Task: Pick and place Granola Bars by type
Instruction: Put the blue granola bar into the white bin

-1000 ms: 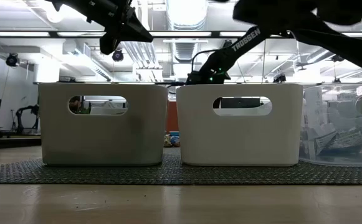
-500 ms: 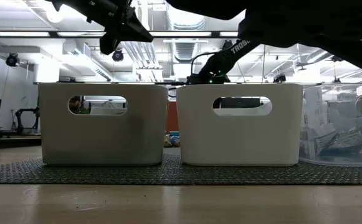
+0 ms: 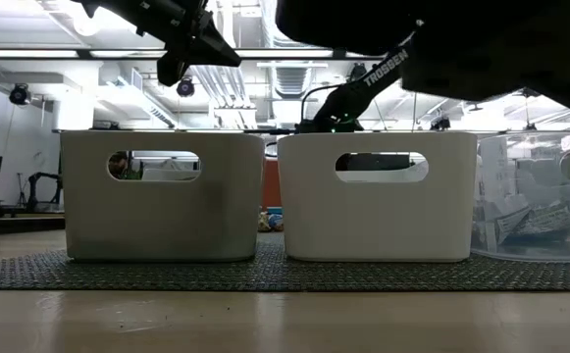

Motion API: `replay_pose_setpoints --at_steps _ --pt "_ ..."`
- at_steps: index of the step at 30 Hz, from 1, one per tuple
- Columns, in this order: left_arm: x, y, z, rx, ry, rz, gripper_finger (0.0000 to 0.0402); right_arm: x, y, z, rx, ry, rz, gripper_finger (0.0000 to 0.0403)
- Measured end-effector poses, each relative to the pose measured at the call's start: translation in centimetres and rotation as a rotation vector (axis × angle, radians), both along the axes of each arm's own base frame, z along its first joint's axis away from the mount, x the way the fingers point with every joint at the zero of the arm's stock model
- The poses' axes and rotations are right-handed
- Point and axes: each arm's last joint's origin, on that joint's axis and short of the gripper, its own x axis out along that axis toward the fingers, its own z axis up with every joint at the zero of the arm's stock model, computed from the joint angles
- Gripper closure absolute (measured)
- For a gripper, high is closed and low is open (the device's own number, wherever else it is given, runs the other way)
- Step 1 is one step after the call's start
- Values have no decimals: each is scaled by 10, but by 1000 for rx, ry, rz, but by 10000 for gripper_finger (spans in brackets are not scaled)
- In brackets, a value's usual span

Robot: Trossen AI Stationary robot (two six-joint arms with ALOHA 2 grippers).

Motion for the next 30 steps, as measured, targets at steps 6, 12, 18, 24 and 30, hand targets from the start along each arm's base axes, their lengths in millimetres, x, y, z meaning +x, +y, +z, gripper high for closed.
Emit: replay_pose_setpoints --at_steps 6,12,18,24,30 --pt "0 0 0 0 0 0 401 -1 1 -3 6 3 0 96" --pt "0 0 0 -1 0 0 401 -3 1 -5 9 13 0 162" --pt "0 0 0 -1 0 0 401 -4 2 -6 11 19 -2 227" --pt "0 0 0 1 1 0 401 -3 1 -6 9 12 -1 279" --pt "0 0 0 1 1 0 401 -2 1 -6 8 9 11 323"
